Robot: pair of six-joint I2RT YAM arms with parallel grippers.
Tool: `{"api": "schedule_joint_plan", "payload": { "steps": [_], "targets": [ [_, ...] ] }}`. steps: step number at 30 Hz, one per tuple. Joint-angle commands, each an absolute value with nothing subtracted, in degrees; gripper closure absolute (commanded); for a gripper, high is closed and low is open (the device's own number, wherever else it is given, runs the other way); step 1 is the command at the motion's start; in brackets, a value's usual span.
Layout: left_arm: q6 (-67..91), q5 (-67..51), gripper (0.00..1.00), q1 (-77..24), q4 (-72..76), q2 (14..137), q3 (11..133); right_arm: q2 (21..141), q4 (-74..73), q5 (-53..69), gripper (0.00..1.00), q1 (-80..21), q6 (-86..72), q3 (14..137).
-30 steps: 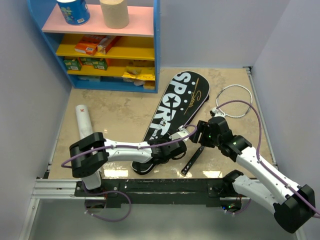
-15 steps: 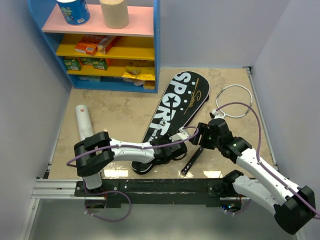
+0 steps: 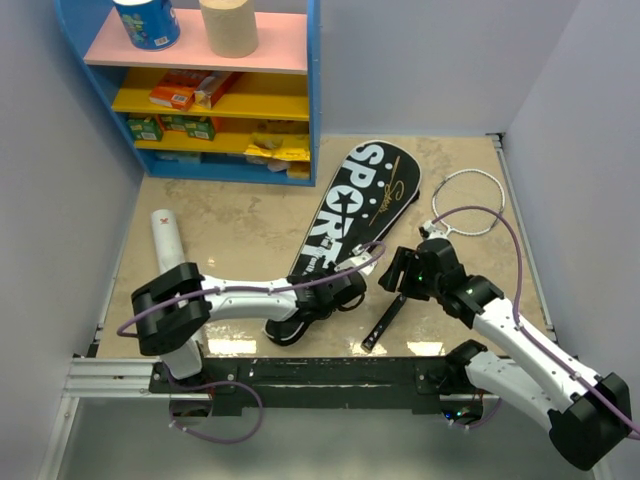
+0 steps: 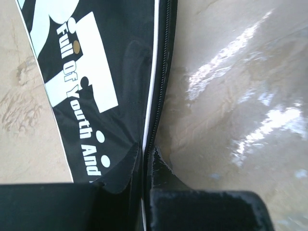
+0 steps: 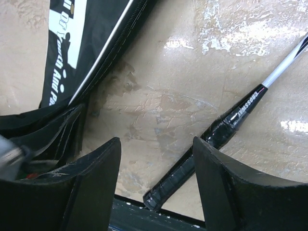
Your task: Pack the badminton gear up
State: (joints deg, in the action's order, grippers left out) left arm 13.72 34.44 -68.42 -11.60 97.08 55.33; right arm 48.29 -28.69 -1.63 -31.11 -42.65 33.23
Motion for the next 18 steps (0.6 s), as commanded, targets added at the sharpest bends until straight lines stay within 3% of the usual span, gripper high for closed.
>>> {"api": "schedule_joint_plan", "payload": {
  "steps": [1,18],
  "targets": [
    [12.8,26.0,1.00,-68.5,-9.2,90.5,56.0,48.9,-26.2,-0.5,0.36,-31.2,-41.7,33.3],
    [15.6,10.0,1.00,-68.3,-7.0,81.0,53.0,53.3,-17.0,1.1,0.37,-31.2,-45.8,33.2]
  ]
}}
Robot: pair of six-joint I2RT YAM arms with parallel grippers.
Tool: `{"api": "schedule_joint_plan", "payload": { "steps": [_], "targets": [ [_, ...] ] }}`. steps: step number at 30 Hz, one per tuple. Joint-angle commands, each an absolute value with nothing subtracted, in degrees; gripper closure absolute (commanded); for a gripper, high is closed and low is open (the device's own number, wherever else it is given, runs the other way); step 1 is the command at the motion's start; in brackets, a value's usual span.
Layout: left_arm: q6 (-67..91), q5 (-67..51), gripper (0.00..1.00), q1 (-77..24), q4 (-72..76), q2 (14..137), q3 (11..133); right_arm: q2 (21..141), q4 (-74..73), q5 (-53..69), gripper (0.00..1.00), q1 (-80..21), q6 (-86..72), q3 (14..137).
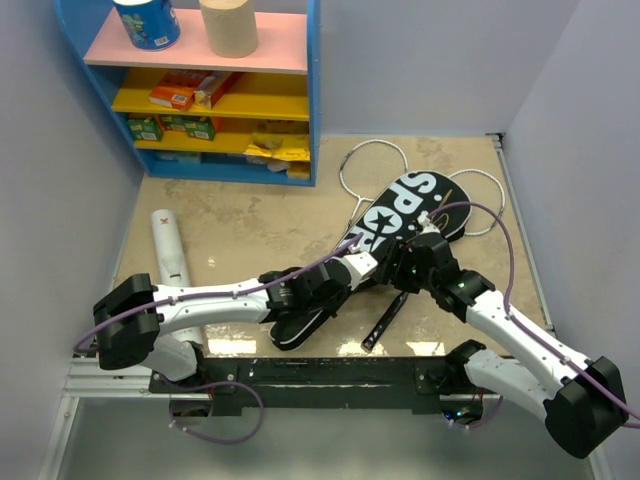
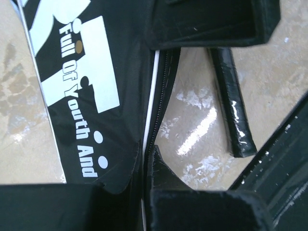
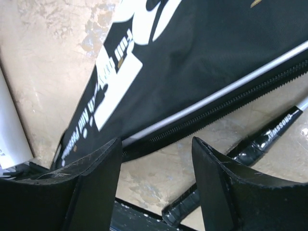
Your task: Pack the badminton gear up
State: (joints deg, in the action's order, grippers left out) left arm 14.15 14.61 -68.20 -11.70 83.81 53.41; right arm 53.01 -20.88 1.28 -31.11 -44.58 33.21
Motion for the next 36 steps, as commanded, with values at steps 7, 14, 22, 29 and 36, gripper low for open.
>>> {"api": "schedule_joint_plan", "payload": {
  "steps": [7,14,22,29,36],
  "targets": [
    [16.1,5.9,1.00,-65.9,-5.5,81.1,53.4,51.7,-16.8,1.8,0.38,-31.3,-46.6,31.1],
    [15.9,4.1,1.00,-64.3,-4.5,83.1,53.4,44.8,-20.7,4.7,0.37,-31.3,-46.1,30.9],
    [16.2,2.3,1.00,-63.3,-2.5,84.8,53.9,40.2,-25.0,7.0,0.36,-31.2,-46.6,30.0],
    [16.6,0.4,1.00,-62.4,-1.7,84.6,54.9,41.0,-24.4,8.3,0.37,-31.2,-46.6,28.3],
    [17.0,-1.7,1.00,-62.3,-1.0,84.3,55.6,42.5,-22.9,7.0,0.37,-31.2,-47.5,27.7]
  ]
}}
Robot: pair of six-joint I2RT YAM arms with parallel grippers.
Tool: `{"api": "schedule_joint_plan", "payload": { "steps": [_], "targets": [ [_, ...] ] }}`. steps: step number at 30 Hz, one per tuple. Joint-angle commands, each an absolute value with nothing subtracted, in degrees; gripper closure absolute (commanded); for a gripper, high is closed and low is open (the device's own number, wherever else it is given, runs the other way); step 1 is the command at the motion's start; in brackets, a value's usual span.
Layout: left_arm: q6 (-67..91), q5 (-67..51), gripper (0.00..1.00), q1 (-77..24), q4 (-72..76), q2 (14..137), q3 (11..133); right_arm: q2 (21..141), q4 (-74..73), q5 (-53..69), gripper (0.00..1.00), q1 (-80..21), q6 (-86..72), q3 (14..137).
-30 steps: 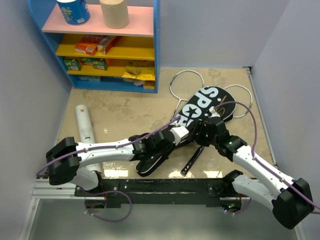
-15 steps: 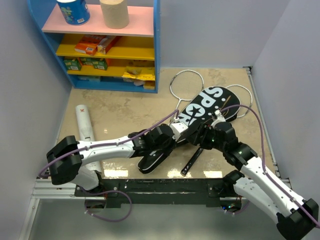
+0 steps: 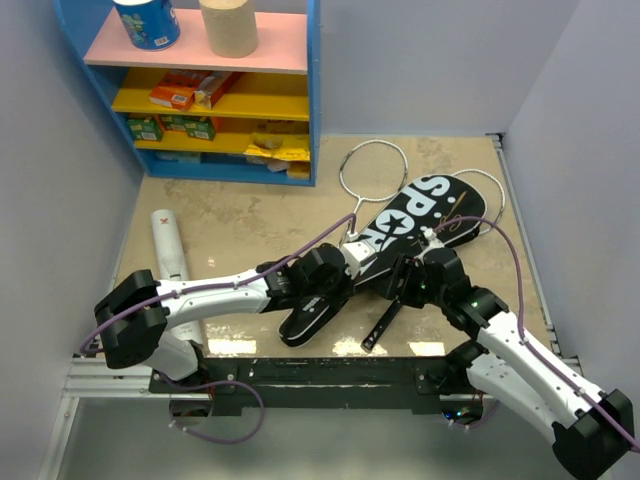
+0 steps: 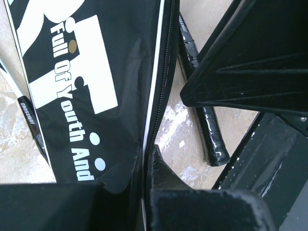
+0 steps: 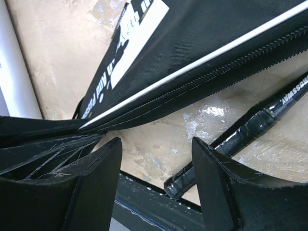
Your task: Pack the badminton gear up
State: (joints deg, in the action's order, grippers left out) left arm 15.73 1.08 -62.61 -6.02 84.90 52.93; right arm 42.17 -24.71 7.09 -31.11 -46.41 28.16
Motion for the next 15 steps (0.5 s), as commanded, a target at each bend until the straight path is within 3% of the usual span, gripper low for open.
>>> {"api": "schedule_joint_plan", "payload": {
  "steps": [1,15],
  "targets": [
    [17.2,-1.9,1.00,-62.2,-1.0,84.3,55.6,42.5,-22.7,6.9,0.37,-31.3,-47.7,27.6],
    [18.4,-6.2,1.00,-63.5,3.0,82.5,52.0,44.2,-19.3,0.6,0.37,-31.3,-52.9,27.1]
  ]
}}
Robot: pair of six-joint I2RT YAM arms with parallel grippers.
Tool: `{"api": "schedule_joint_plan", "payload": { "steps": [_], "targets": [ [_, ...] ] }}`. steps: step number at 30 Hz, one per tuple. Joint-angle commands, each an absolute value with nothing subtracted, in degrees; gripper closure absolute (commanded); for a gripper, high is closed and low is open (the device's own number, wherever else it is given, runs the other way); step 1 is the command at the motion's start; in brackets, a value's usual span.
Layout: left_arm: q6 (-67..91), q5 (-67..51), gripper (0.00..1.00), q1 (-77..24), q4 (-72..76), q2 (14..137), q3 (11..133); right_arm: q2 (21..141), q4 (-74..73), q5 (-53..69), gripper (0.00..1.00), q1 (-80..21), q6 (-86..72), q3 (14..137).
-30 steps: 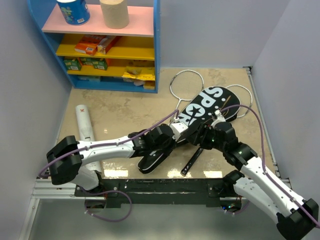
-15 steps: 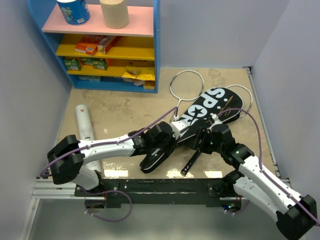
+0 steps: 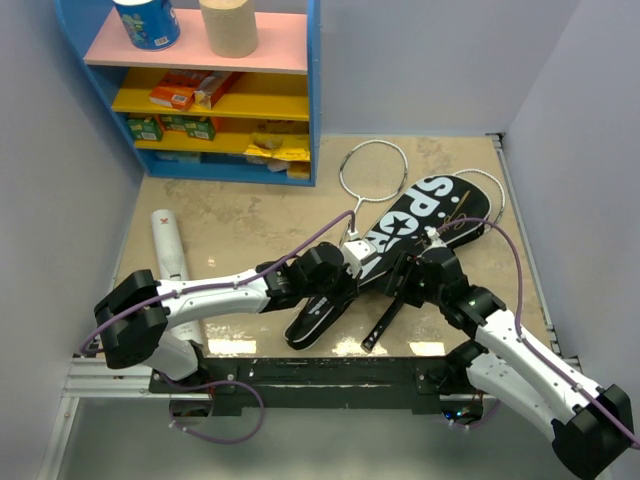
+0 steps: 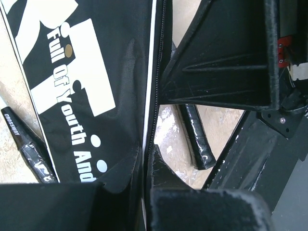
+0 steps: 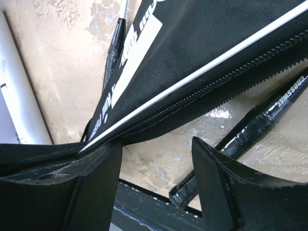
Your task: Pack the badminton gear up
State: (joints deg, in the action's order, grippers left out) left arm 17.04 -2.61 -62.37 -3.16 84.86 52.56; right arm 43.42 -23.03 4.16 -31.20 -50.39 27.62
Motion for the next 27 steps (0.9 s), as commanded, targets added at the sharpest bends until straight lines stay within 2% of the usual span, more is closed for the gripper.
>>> {"api": "schedule_joint_plan", "payload": {
  "steps": [1,27],
  "targets": [
    [18.4,-6.3,1.00,-63.5,3.0,82.6,51.9,44.2,-19.0,0.8,0.37,-31.2,-53.1,27.1],
    [17.4,-7.6,1.00,-65.5,4.7,85.1,51.2,43.0,-20.6,-0.1,0.37,-31.1,-54.9,30.1]
  ]
}}
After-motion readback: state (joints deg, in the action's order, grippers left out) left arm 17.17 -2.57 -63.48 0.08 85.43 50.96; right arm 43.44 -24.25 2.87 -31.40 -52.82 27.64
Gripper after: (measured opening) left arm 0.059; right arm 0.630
